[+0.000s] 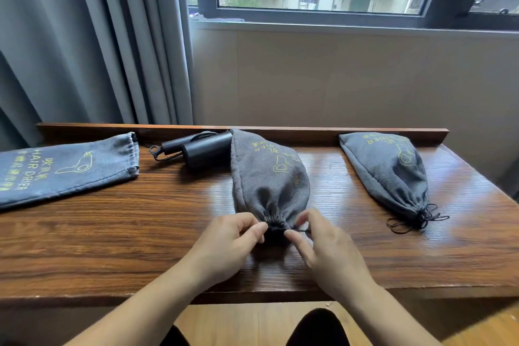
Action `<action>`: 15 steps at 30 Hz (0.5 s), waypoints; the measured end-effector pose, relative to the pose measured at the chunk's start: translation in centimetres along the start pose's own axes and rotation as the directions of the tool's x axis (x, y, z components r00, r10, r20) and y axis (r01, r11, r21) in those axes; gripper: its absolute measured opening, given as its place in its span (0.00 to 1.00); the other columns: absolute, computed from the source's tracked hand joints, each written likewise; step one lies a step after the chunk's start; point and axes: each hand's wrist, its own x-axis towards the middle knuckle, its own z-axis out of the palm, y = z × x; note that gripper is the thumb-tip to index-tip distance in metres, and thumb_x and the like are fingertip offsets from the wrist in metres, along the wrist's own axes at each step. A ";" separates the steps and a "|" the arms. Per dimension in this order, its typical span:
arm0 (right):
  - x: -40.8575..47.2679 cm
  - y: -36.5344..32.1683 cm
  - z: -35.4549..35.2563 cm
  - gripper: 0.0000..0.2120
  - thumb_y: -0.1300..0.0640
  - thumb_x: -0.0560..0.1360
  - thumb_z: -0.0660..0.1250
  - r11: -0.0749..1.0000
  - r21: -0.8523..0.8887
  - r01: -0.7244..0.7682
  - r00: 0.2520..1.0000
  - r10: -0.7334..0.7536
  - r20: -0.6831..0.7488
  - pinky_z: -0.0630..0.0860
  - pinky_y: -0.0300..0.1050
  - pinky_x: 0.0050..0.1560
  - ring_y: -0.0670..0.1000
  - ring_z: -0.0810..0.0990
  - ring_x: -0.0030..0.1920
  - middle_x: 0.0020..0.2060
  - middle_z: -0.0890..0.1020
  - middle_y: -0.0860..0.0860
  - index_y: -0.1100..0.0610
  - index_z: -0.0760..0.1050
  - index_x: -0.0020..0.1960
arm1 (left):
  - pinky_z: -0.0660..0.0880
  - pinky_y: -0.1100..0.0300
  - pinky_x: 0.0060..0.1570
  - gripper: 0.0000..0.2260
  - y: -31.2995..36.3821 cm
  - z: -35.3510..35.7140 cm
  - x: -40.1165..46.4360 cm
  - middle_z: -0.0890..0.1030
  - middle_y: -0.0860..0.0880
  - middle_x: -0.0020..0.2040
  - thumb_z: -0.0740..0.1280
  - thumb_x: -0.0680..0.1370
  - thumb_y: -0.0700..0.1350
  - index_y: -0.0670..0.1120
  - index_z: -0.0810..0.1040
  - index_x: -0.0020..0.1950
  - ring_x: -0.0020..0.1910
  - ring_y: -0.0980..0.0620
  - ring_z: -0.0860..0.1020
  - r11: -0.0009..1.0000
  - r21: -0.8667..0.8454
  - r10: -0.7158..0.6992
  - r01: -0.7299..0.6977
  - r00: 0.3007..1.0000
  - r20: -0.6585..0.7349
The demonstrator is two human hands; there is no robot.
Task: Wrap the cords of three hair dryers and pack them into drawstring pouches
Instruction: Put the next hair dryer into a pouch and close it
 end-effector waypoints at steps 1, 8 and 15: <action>0.2 0.1 -0.5 0.13 0.40 0.79 0.62 0.998 -0.062 0.026 0.999 -0.024 0.029 0.69 0.47 0.42 0.49 0.75 0.42 0.35 0.73 0.44 0.50 0.71 0.47 | 0.66 0.63 0.34 0.13 -0.1 -0.1 0.1 0.74 0.56 0.26 0.67 0.80 0.52 0.49 0.81 0.37 0.29 0.58 0.71 1.000 0.015 0.005 -0.005 1.000 0.000; 1.6 2.4 -2.2 0.22 0.39 0.79 0.57 0.972 -0.095 0.213 0.977 -0.211 0.039 0.61 0.43 0.33 0.46 0.66 0.31 0.25 0.65 0.44 0.52 0.61 0.34 | 0.72 0.61 0.35 0.10 -1.0 -1.1 0.9 0.77 0.54 0.27 0.68 0.80 0.50 0.50 0.83 0.40 0.29 0.56 0.74 0.998 0.043 0.038 -0.039 0.999 0.031; 1.0 1.1 -2.2 0.22 0.45 0.81 0.61 0.995 0.070 0.068 0.997 -0.070 0.022 0.64 0.43 0.33 0.47 0.68 0.28 0.24 0.69 0.46 0.54 0.65 0.32 | 0.74 0.56 0.47 0.11 -1.5 -0.6 1.0 0.82 0.52 0.36 0.64 0.81 0.51 0.54 0.79 0.40 0.39 0.56 0.78 0.995 0.094 0.030 -0.035 0.998 0.050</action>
